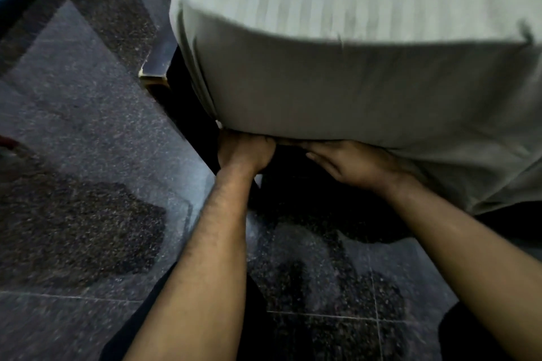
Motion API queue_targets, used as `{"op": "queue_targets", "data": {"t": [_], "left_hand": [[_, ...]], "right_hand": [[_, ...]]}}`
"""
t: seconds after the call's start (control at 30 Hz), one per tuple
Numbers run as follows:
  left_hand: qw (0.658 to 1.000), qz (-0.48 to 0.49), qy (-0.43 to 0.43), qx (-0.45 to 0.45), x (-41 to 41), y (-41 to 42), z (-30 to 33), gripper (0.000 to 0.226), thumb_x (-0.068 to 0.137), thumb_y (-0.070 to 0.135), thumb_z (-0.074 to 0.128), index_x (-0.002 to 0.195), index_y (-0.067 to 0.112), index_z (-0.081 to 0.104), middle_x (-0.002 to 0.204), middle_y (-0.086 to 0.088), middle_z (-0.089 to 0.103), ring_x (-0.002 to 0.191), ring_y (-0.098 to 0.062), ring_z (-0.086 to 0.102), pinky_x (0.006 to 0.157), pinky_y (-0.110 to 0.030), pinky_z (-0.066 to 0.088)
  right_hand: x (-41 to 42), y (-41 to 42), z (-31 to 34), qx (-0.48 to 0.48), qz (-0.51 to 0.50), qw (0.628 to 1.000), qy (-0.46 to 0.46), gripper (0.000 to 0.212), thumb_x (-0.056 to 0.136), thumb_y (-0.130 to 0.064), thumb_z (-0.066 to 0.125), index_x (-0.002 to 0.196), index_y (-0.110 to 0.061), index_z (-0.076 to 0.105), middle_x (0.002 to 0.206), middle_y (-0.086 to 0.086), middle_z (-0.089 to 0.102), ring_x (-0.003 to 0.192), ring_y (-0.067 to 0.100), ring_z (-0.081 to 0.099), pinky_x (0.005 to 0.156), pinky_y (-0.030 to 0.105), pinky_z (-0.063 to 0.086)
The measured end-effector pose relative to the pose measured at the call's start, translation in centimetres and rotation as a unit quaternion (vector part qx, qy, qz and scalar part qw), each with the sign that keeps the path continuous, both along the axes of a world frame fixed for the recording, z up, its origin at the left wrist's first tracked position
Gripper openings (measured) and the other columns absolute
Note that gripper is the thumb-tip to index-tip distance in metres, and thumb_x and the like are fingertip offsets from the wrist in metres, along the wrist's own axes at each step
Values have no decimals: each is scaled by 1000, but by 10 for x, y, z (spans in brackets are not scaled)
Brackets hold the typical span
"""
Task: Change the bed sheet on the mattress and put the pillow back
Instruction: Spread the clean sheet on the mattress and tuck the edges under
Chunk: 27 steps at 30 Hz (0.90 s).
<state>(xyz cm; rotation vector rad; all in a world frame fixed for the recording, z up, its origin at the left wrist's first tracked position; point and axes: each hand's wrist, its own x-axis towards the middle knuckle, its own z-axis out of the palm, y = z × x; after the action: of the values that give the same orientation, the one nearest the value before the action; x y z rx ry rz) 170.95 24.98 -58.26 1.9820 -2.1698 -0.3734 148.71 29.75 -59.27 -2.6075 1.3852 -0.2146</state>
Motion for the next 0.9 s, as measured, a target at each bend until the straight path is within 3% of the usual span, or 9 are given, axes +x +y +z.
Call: {"op": "queue_targets", "data": {"t": [0.13, 0.3, 0.4, 0.47, 0.53, 0.57, 0.63, 0.8, 0.9], "left_hand": [[1000, -16, 22, 2, 2, 1, -1, 40, 97, 29, 48, 135, 20, 58, 138, -15, 59, 123, -39, 53, 98, -36, 43], [999, -1, 47, 20, 8, -6, -13, 43, 92, 36, 46, 129, 17, 59, 134, -18, 60, 118, -41, 55, 88, -36, 46], [998, -6, 54, 14, 6, -1, -11, 32, 98, 28, 48, 122, 12, 62, 124, -21, 64, 109, -42, 59, 74, -31, 34], [998, -19, 59, -5, 6, 0, -8, 31, 103, 30, 48, 119, 10, 64, 120, -22, 65, 107, -42, 59, 73, -33, 34], [997, -44, 58, -34, 8, 2, -5, 31, 104, 30, 49, 114, 6, 66, 119, -24, 65, 108, -43, 60, 77, -39, 41], [996, -54, 55, -36, 8, 3, -3, 31, 104, 28, 49, 113, 5, 67, 118, -25, 65, 108, -44, 60, 80, -40, 44], [996, -57, 60, -24, 8, 4, 2, 32, 104, 28, 50, 115, 4, 67, 122, -27, 64, 111, -45, 59, 85, -43, 47], [994, -85, 65, -1, 12, 2, 8, 32, 103, 25, 47, 109, 1, 67, 119, -27, 65, 110, -43, 60, 90, -45, 49], [995, -85, 32, 43, 13, 11, 12, 38, 106, 29, 43, 123, 3, 65, 130, -28, 61, 121, -42, 56, 102, -43, 45]], "right_hand": [[9, 27, -4, -126, -62, 990, 20, 38, 95, -13, 52, 131, -13, 64, 118, 12, 72, 94, 32, 72, 76, 40, 61], [35, 63, -5, -37, -211, 974, 71, 54, 102, -42, 34, 136, -8, 57, 130, 14, 63, 116, 34, 61, 96, 44, 52], [13, 46, 5, 41, -273, 954, 113, 80, 103, -56, 1, 119, -11, 65, 108, 18, 69, 95, 39, 66, 82, 45, 54], [-2, 26, 12, 78, -278, 951, 107, 111, 90, -63, -26, 129, -9, 64, 125, 21, 66, 112, 41, 61, 100, 47, 48], [-12, 13, 20, 137, -297, 943, 66, 83, 102, -59, -2, 145, -13, 52, 151, 11, 49, 139, 35, 42, 121, 40, 26], [-17, 8, 20, 121, -296, 945, 62, 61, 107, -50, 17, 148, -17, 48, 157, 7, 42, 145, 31, 35, 124, 35, 19], [-20, 7, 20, 87, -296, 950, 38, 51, 107, -43, 33, 152, -22, 43, 162, 5, 35, 149, 28, 30, 124, 33, 15], [-19, 9, 15, 74, -322, 943, 37, 63, 100, -59, 24, 152, -28, 42, 162, 3, 34, 150, 27, 28, 125, 37, 17], [-12, 12, 11, 50, -345, 937, 33, 75, 91, -64, 11, 143, -29, 53, 153, 3, 48, 143, 29, 39, 122, 40, 28]]}}
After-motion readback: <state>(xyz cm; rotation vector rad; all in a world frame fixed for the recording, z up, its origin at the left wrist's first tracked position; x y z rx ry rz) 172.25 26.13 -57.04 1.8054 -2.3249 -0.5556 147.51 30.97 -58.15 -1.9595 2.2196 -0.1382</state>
